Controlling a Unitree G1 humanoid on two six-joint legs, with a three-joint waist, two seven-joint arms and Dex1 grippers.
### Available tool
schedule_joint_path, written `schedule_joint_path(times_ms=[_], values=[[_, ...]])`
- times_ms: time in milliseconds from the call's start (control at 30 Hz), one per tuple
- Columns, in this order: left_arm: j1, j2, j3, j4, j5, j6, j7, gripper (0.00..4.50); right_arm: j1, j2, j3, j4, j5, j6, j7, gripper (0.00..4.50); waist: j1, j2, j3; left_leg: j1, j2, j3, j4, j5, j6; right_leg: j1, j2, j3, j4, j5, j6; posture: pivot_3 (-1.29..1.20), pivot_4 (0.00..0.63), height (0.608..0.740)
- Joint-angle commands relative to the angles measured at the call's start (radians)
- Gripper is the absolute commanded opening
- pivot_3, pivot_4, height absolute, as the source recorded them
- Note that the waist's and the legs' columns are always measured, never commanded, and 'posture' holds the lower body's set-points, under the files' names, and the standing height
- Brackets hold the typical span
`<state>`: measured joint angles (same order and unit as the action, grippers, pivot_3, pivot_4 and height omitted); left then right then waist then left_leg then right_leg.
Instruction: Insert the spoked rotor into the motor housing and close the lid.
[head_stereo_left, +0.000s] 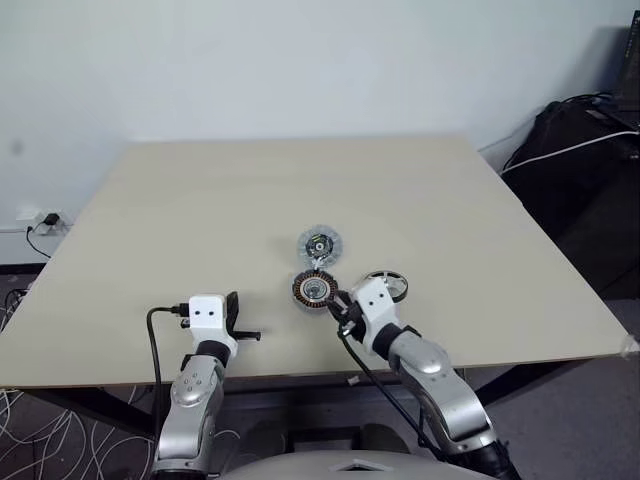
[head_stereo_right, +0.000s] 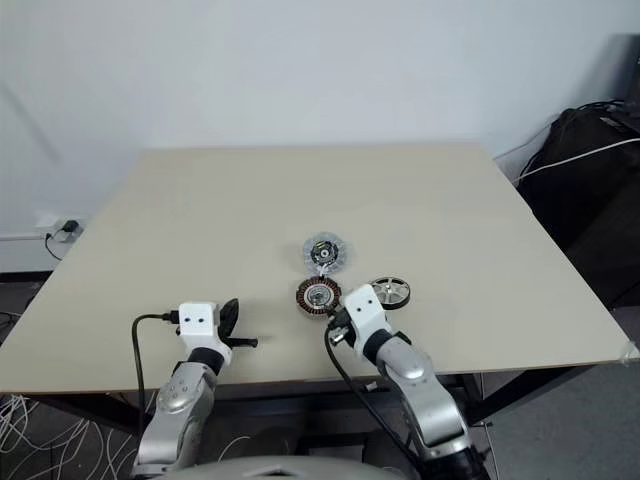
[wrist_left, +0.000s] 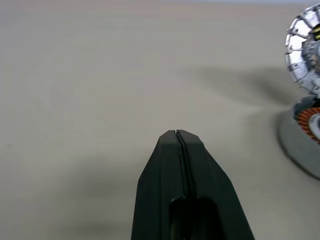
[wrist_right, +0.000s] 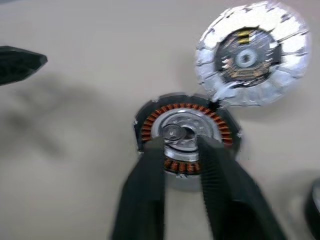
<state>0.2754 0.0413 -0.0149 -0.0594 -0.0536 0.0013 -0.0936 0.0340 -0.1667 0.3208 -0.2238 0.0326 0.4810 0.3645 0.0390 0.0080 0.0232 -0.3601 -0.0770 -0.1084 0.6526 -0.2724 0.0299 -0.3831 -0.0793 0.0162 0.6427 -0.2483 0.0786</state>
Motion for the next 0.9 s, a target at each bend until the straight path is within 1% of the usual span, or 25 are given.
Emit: schedule_joint_path(times_ms=[33,167,267,500,900], values=[[0.032,-0.002,-0.031,0.001,0.011,-0.075,-0.023,0.00,-0.061,0.019,0.023,0.018,-0.003,0.077,0.000,0.02,0.000,0.000,0.000,0.000,0.000,0.000,0.000,0.000,0.000,0.000,0.000,0.000,0.000,0.000,-0.001,0.00,0.000,0.740],[0.076,0.005,-0.077,0.003,0.010,-0.114,-0.073,0.00,-0.128,0.052,0.022,0.069,0.008,0.160,-0.006,0.02,-0.001,0.000,0.000,0.000,0.000,0.000,0.000,0.000,0.000,-0.001,0.000,0.000,0.000,0.000,-0.002,0.00,0.000,0.740],[0.079,0.004,-0.088,0.005,-0.010,-0.126,-0.100,0.00,-0.171,0.063,0.026,0.097,0.004,0.180,-0.003,0.02,-0.002,0.000,0.000,0.000,0.000,0.000,0.000,-0.001,-0.002,-0.001,0.000,0.000,0.000,-0.001,0.000,0.00,0.000,0.740],[0.064,0.018,-0.088,0.011,-0.019,-0.123,-0.135,0.00,-0.225,0.081,0.042,0.158,-0.007,0.178,-0.005,0.02,-0.011,0.001,0.000,-0.001,0.000,0.000,-0.001,0.000,0.000,-0.002,0.000,-0.001,0.000,0.003,0.002,0.00,0.000,0.740],[0.040,0.060,-0.095,0.009,-0.046,-0.101,-0.218,0.00,-0.282,0.113,0.060,0.248,-0.013,0.168,0.001,0.02,-0.020,0.002,0.000,0.000,0.000,0.000,-0.002,0.000,0.000,-0.002,0.000,-0.001,0.000,0.004,0.000,0.00,0.000,0.740]])
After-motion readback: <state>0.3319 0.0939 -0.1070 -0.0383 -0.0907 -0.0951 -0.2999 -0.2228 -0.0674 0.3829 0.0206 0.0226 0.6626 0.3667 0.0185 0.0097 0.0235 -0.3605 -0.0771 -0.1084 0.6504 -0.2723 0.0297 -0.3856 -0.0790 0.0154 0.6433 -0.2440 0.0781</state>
